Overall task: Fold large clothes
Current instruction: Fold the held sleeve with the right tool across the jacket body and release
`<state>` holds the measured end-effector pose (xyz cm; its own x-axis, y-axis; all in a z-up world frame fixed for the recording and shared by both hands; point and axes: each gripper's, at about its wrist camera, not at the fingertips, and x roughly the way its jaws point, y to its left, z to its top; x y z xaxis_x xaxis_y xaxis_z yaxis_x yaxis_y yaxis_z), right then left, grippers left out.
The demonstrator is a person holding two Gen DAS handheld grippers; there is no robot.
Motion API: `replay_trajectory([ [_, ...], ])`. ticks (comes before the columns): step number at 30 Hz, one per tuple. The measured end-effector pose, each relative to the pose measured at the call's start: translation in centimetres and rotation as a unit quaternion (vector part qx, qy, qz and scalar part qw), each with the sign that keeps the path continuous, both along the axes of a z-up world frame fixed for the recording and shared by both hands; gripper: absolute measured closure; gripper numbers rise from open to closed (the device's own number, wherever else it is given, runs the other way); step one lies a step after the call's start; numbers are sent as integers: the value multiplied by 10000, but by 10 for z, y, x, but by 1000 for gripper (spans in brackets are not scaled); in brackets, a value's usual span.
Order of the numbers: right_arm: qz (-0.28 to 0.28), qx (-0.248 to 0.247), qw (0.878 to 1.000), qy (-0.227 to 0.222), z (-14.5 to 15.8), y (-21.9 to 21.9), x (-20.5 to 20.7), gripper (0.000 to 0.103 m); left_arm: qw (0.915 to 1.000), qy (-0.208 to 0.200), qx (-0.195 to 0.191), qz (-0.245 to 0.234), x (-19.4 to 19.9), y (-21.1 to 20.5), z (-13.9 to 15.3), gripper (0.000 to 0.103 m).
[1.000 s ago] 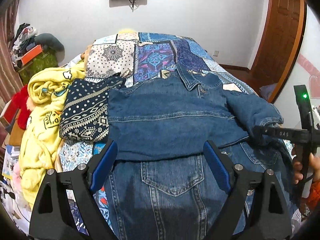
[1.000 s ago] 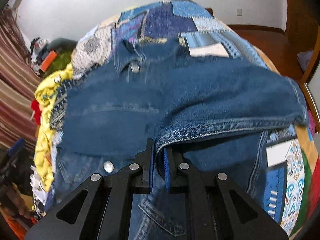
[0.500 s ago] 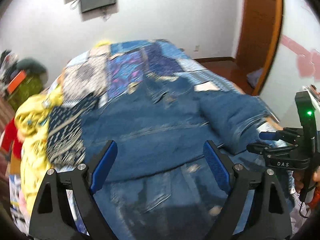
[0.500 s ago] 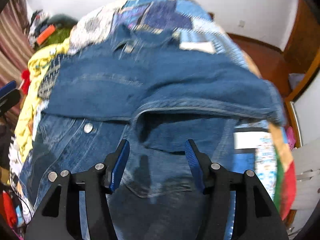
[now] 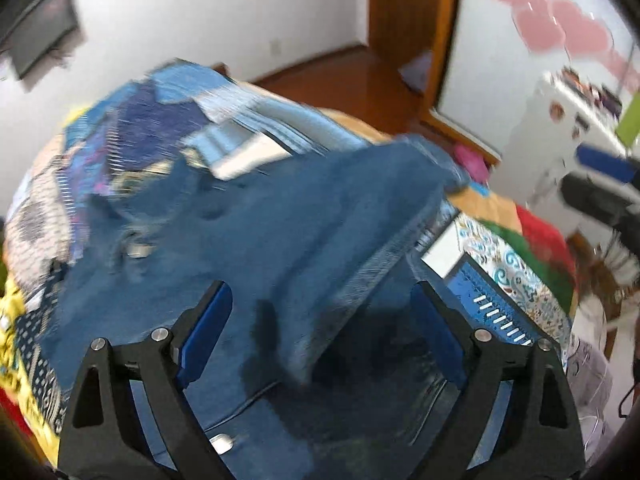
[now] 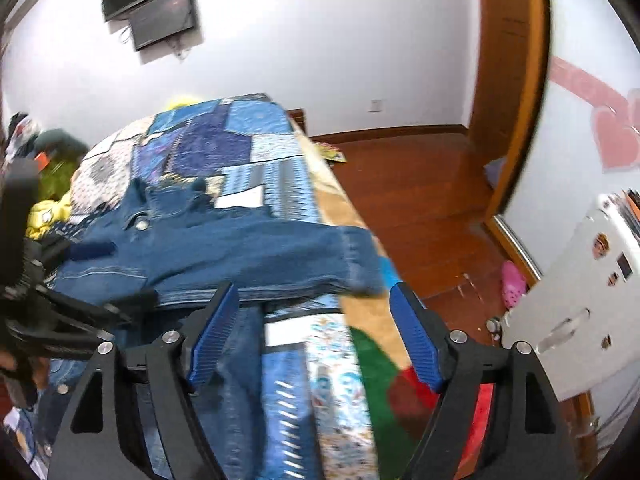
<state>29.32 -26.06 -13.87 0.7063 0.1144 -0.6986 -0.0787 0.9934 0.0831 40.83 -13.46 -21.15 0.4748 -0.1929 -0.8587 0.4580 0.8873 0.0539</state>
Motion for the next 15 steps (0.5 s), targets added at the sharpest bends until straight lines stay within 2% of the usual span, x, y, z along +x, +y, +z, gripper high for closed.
replay_trajectory([
  [1, -52, 4, 10000, 38, -2, -4, 0, 27, 9999, 88, 65, -77, 5, -11, -10, 16],
  [5, -163, 92, 9995, 241, -14, -16, -3, 27, 9989, 295, 326, -186, 20, -31, -37, 37],
  [7, -166, 102, 9991, 365, -22, -19, -3, 27, 9985, 285, 431, -157, 27, -35, -46, 46],
  [9, -119, 124, 9987, 476, -30, -19, -3, 27, 9986, 317, 407, -120, 32, -33, -49, 59],
  [10, -92, 130, 9985, 523, -32, -18, -3, 27, 9990, 354, 285, -20, 35, -28, -48, 63],
  [11, -67, 143, 9983, 565, -35, -17, -3, 27, 9992, 380, 131, 55, 37, -22, -44, 74],
  [12, -25, 166, 9980, 609, -37, -15, -3, 27, 9991, 403, 17, 98, 39, -19, -41, 80],
  [15, 109, 188, 9974, 690, -42, -8, -2, 27, 9983, 353, -350, 309, 42, -4, -25, 89],
])
